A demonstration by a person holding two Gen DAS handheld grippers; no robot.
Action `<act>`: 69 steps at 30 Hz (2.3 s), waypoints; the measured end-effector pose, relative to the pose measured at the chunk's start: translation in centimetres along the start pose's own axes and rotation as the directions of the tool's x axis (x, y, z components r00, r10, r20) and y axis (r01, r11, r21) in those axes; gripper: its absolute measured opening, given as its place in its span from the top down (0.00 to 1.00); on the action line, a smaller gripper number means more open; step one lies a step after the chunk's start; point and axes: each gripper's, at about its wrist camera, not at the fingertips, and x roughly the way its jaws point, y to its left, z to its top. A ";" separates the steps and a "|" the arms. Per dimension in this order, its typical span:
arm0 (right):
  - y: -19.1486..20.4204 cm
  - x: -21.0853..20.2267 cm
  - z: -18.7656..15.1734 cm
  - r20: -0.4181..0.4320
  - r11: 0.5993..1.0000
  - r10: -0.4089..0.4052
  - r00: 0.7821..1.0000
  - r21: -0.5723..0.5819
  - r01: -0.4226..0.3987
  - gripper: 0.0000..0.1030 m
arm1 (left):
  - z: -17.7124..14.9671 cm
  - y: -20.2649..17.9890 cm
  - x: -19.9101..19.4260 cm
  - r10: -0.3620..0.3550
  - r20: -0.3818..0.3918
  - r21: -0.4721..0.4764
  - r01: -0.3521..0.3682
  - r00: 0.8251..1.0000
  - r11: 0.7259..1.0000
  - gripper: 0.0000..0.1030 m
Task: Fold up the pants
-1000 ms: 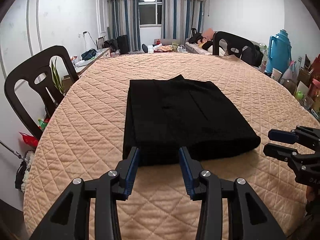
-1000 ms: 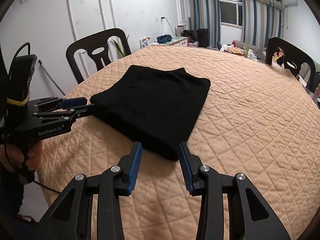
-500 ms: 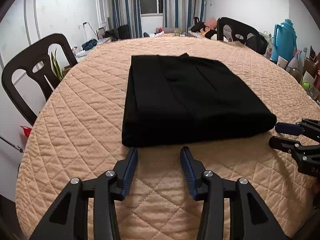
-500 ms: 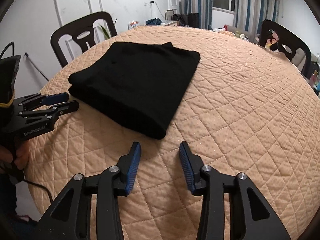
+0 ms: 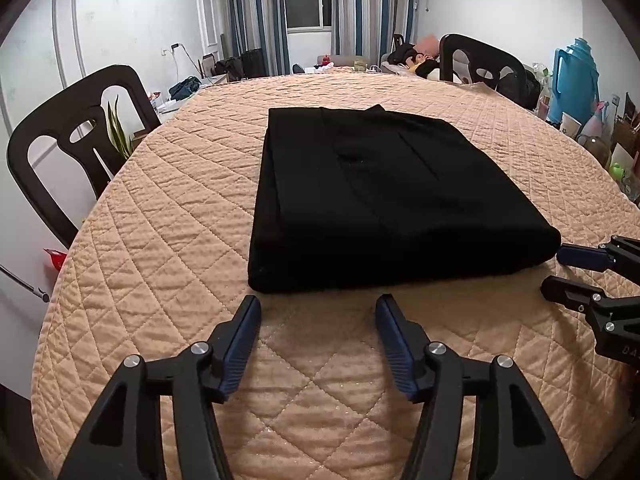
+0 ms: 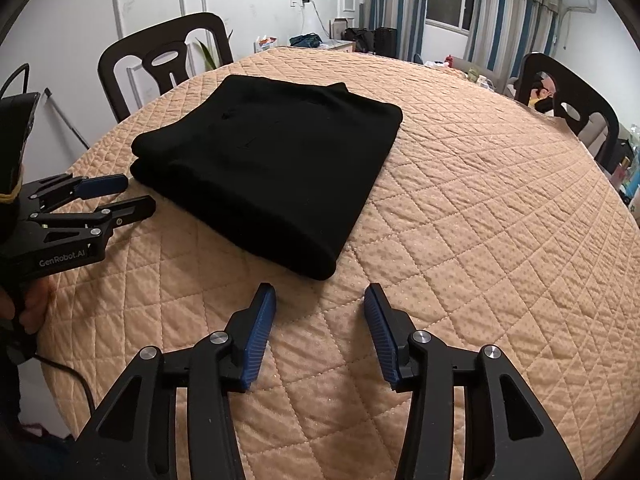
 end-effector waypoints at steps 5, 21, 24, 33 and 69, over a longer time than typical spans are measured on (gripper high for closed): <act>-0.1 0.0 0.0 0.000 1.000 0.001 1.000 0.001 -0.001 0.54 | 0.0 0.0 0.0 0.003 0.000 0.000 -0.003 1.000 1.000 0.38; 0.0 0.0 0.0 0.000 1.000 0.001 1.000 0.001 -0.001 0.54 | -0.1 -0.1 0.0 0.005 0.000 -0.002 -0.005 1.000 1.000 0.38; 0.0 0.0 0.0 0.000 1.000 0.001 1.000 0.001 -0.001 0.54 | -0.1 -0.2 0.0 0.005 -0.001 -0.004 -0.005 1.000 1.000 0.37; 0.0 0.0 0.0 0.000 1.000 0.001 1.000 0.001 -0.001 0.54 | 0.0 -0.3 0.0 0.031 -0.001 0.001 -0.031 1.000 1.000 0.34; 0.0 0.0 0.0 -0.001 1.000 0.000 1.000 0.001 0.000 0.53 | 0.0 -0.2 0.1 0.031 -0.005 -0.012 -0.031 1.000 0.999 0.32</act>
